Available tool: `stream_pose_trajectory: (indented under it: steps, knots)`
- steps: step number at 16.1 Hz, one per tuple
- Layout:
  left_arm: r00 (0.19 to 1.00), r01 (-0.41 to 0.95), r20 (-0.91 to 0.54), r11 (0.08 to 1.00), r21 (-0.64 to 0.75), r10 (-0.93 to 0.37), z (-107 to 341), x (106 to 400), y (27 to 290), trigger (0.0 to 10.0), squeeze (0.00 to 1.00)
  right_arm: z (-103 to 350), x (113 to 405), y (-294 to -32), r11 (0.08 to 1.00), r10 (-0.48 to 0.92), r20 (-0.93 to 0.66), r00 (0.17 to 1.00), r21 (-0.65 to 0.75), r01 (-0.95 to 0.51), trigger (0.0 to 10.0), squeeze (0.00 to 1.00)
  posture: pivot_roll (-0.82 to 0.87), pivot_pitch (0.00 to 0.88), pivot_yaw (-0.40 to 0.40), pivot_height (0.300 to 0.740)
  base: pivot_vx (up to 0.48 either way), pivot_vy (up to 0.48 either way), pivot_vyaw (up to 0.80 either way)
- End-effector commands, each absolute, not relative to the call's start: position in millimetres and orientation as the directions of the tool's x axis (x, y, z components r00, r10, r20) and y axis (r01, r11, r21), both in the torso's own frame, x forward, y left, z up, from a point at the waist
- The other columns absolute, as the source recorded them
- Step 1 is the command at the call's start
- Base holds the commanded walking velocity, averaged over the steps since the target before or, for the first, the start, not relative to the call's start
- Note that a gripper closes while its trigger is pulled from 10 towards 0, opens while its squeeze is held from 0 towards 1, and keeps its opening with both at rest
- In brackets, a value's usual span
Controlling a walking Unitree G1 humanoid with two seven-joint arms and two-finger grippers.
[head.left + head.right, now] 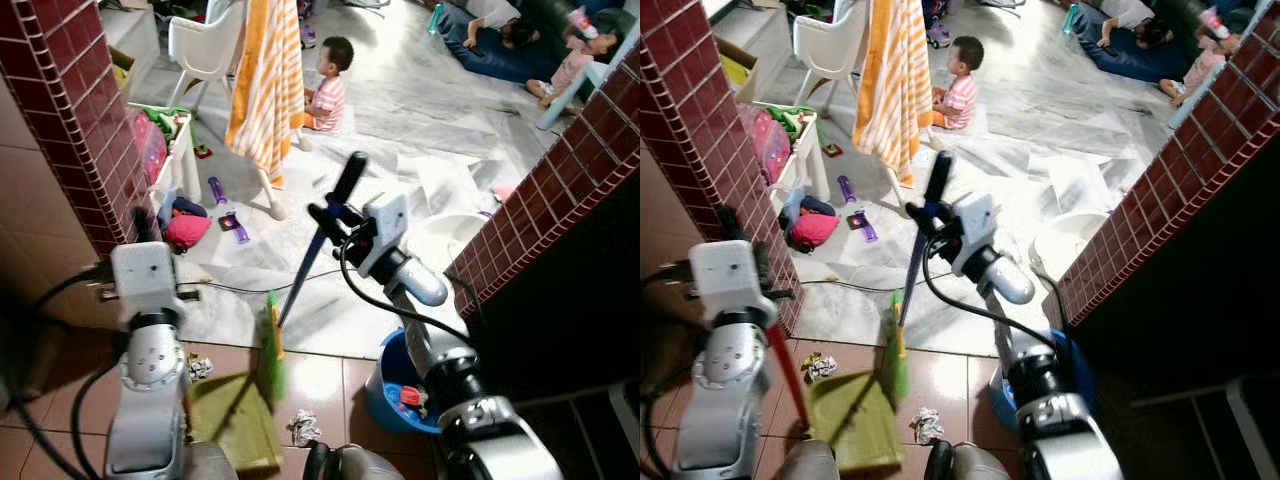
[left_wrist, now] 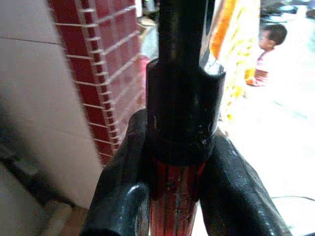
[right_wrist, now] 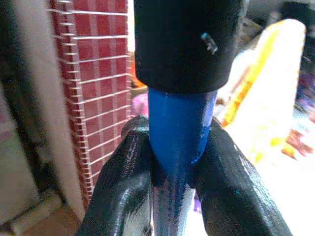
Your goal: Sweep floor
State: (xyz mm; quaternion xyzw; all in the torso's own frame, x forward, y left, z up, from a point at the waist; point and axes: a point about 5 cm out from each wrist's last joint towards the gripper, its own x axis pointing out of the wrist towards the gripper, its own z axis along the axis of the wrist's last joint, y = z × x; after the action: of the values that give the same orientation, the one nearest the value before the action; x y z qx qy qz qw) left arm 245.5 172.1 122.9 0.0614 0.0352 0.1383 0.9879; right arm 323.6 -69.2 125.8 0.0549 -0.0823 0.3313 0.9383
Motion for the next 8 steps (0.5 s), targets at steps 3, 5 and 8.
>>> stream_pose_trajectory:
  steps: [3,5,8]
  knots:
    - [0.976,-0.214,-0.019,0.968,0.132,0.218,127,250,163,10.0,0.0,137,323,-67,0.866,0.468,0.26,0.845,0.055,-0.497,10.0,0.0,0.1,0.017,-0.106,0.74,0.0,0.0,0.0]
    - [0.977,-0.209,-0.019,0.969,0.131,0.214,127,251,163,10.0,0.0,133,322,-69,0.882,0.444,0.237,0.864,0.055,-0.468,10.0,0.0,0.09,0.017,-0.104,0.74,0.0,0.0,0.0]
    - [0.982,-0.185,-0.016,0.974,0.129,0.188,127,255,159,10.0,0.0,129,322,-81,0.913,0.386,0.207,0.899,0.058,-0.405,10.0,0.0,0.09,0.016,-0.102,0.74,-0.25,0.0,0.0]
